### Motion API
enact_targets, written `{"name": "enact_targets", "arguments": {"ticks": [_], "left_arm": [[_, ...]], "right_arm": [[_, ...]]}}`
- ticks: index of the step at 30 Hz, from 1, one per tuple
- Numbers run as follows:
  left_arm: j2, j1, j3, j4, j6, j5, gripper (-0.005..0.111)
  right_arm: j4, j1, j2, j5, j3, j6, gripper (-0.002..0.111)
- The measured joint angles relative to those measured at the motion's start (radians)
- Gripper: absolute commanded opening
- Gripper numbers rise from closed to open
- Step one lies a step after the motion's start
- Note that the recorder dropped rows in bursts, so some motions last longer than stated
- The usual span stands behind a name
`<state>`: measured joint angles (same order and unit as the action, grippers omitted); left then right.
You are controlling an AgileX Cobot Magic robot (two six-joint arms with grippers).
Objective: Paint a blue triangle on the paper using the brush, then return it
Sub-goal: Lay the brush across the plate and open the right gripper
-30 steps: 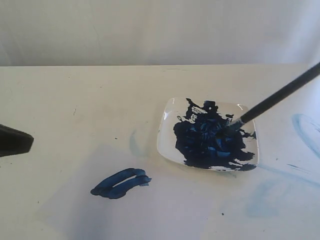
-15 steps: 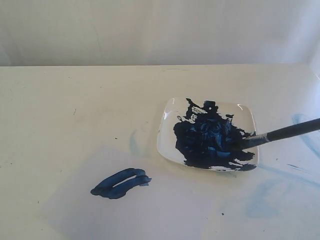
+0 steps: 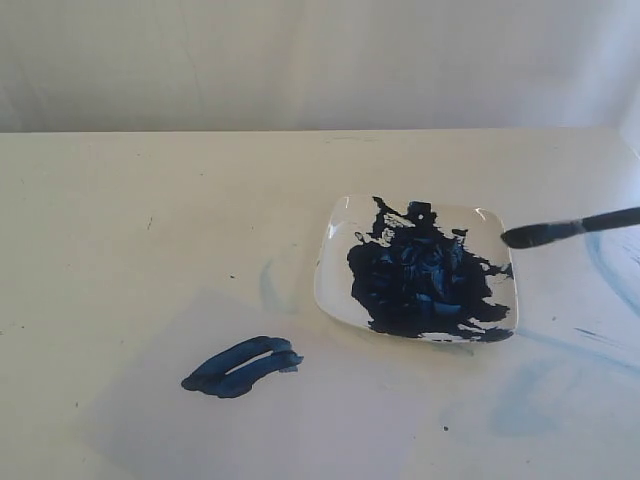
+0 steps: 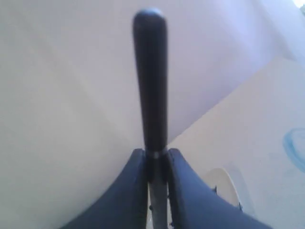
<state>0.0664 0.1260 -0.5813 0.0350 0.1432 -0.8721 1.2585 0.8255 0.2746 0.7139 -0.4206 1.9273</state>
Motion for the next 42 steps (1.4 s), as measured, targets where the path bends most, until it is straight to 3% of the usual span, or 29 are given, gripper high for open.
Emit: {"name": "enact_targets", "arguments": {"ticks": [4,7,11,14,17,23,31,42], "left_arm": [[0.000,0.000,0.096,0.019,-0.006,0.075,0.000],[0.000,0.000,0.109,0.058,-0.006,0.113,0.000],[0.000,0.002,0.109,0.073,-0.006,0.126,0.000],[0.000,0.002,0.109,0.073,-0.008,0.126,0.000],[0.000,0.021,0.109,0.075,-0.008,0.126,0.000],[0.000,0.045,0.109,0.077,-0.008,0.126,0.000],[0.000,0.047,0.109,0.077,-0.008,0.126,0.000],[0.000,0.047,0.109,0.077,-0.008,0.126,0.000]], "right_arm": [[0.121,0.000,0.217,-0.017,-0.018,0.156,0.000],[0.131,0.000,0.371,-0.035,-0.082,0.166,0.000],[0.282,-0.026,0.580,-0.091,-0.243,0.170,0.000],[0.273,-0.124,0.692,-0.207,-0.309,0.172,0.000],[0.168,-0.342,0.793,-0.475,-0.357,0.174,0.000],[0.033,-0.616,0.930,-0.840,-0.377,0.174,0.000],[-0.069,-0.751,1.179,-1.116,-0.377,0.174,0.000],[-0.130,-0.873,1.436,-1.313,-0.377,0.174,0.000]]}}
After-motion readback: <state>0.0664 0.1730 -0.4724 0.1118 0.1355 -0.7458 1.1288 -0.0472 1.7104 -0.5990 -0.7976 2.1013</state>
